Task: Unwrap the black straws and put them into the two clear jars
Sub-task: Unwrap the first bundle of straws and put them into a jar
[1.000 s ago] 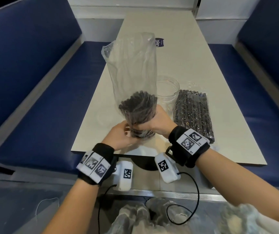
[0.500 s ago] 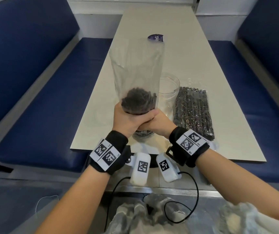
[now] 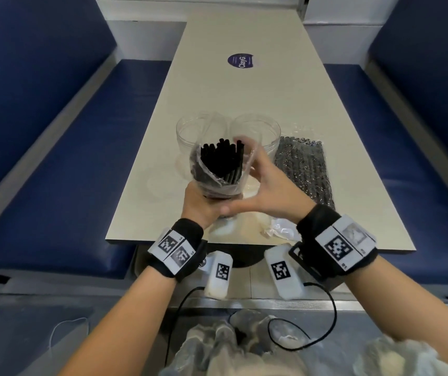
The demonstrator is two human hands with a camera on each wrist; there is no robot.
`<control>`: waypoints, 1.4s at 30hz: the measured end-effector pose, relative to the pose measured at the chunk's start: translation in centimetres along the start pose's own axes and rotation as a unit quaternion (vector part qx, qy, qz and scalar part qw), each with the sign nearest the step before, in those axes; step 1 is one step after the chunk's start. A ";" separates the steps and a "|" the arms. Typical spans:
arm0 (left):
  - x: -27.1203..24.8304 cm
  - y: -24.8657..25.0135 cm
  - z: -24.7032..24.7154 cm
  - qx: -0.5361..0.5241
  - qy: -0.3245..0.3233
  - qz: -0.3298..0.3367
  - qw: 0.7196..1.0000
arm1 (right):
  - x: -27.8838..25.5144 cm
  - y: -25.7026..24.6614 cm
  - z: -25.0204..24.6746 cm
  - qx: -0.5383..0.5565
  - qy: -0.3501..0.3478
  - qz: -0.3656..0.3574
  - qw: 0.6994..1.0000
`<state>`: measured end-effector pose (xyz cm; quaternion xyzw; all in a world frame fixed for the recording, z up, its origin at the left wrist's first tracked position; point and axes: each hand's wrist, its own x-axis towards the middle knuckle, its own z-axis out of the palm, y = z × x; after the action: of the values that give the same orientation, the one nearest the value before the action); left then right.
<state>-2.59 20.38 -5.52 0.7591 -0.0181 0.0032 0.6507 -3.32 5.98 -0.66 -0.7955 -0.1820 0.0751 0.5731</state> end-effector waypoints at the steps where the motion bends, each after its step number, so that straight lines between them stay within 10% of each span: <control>1: 0.0 -0.3 0.2 -0.001 -0.012 -0.012 1.000 | 0.5 -0.6 0.5 0.008 0.009 -0.017 1.000; 9: 1.1 -0.8 1.4 0.123 -0.061 -0.031 0.990 | 2.4 0.7 2.6 0.070 0.140 -0.008 0.988; 23: 0.5 -1.6 1.2 0.191 -0.019 -0.025 0.981 | 3.1 1.5 3.6 0.114 0.136 0.036 0.984; 37: -0.5 -0.1 -2.0 -0.069 -0.110 0.014 0.991 | 3.0 5.2 2.6 0.138 0.110 0.051 0.983; 42: 0.9 0.5 0.9 -0.019 -0.037 0.004 0.999 | 3.7 6.5 3.6 0.041 0.087 0.043 0.994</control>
<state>-1.76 19.39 -5.13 0.7463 -0.0447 -0.0223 0.6637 0.20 8.71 -7.58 -0.7821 -0.0936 0.0376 0.6149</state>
